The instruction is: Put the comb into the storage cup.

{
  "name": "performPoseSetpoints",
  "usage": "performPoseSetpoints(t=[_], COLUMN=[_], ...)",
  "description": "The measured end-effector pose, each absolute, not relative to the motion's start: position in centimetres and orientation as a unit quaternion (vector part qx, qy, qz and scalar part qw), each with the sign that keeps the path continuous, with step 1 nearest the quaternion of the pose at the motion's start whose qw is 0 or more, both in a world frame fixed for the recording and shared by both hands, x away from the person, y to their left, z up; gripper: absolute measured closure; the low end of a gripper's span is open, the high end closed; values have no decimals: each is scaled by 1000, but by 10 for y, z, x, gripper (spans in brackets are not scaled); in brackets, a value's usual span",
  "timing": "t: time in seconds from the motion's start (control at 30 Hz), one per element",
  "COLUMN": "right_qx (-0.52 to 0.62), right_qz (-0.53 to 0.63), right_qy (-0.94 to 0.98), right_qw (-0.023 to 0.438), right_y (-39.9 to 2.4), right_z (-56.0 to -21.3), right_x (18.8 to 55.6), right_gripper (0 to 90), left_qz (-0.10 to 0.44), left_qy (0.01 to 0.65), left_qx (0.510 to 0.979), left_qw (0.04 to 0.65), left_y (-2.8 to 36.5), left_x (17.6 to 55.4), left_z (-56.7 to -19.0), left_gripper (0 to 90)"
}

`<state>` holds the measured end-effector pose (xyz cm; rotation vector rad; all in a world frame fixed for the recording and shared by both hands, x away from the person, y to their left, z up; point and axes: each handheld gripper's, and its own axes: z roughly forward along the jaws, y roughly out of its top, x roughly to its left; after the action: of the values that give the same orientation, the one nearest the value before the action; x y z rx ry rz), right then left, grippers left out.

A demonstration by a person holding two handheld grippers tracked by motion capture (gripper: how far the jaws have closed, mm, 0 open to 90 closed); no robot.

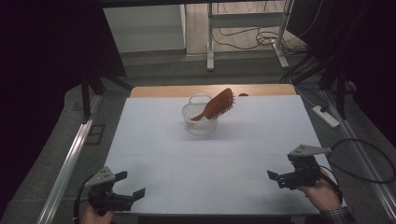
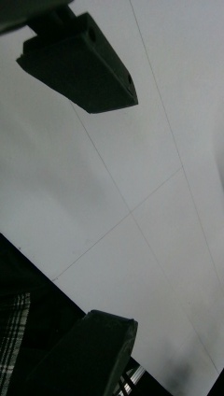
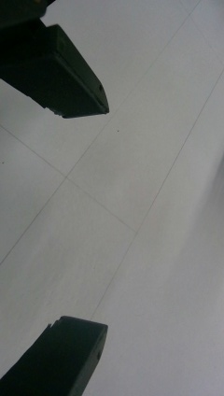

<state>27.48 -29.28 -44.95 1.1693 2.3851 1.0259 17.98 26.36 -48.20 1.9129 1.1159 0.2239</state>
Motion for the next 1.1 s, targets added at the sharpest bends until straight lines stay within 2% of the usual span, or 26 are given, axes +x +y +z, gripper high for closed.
performPoseSetpoints(t=[1.1], right_qx=[443], right_qz=[342], right_qy=[811], right_qw=[171], right_y=[-322], right_z=[-450], right_x=[247], right_gripper=[0], left_qz=[89], left_qy=[447], left_qx=[774], left_qw=[439], left_y=[263], left_x=[180], left_z=[-482], left_gripper=[1])
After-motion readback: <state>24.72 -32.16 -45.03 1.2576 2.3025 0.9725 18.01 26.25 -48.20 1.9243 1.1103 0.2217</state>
